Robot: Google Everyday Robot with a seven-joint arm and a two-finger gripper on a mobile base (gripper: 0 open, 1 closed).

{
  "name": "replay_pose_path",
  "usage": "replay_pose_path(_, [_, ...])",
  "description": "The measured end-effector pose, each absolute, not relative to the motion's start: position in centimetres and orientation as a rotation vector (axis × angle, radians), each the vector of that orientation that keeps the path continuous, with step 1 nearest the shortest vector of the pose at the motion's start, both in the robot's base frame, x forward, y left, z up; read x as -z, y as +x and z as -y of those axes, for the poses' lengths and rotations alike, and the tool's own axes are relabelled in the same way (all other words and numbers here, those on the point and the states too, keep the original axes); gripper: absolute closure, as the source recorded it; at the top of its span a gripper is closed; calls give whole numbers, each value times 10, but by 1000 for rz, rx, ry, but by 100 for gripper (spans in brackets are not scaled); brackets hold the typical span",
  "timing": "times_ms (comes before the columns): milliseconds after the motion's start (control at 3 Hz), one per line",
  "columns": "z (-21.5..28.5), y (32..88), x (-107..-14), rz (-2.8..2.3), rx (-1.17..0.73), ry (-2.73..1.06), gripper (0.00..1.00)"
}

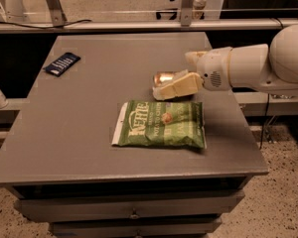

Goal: Knock orange can over

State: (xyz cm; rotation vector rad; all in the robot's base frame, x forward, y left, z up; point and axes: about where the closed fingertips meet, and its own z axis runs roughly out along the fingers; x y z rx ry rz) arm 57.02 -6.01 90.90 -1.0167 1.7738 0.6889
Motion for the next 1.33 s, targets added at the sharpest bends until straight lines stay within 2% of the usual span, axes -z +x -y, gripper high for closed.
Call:
replay_pose_path(667, [1, 553, -882, -1762, -823, -1111, 0])
replay_pose_path(1333, [0, 558, -886, -1746, -811, -1120, 0])
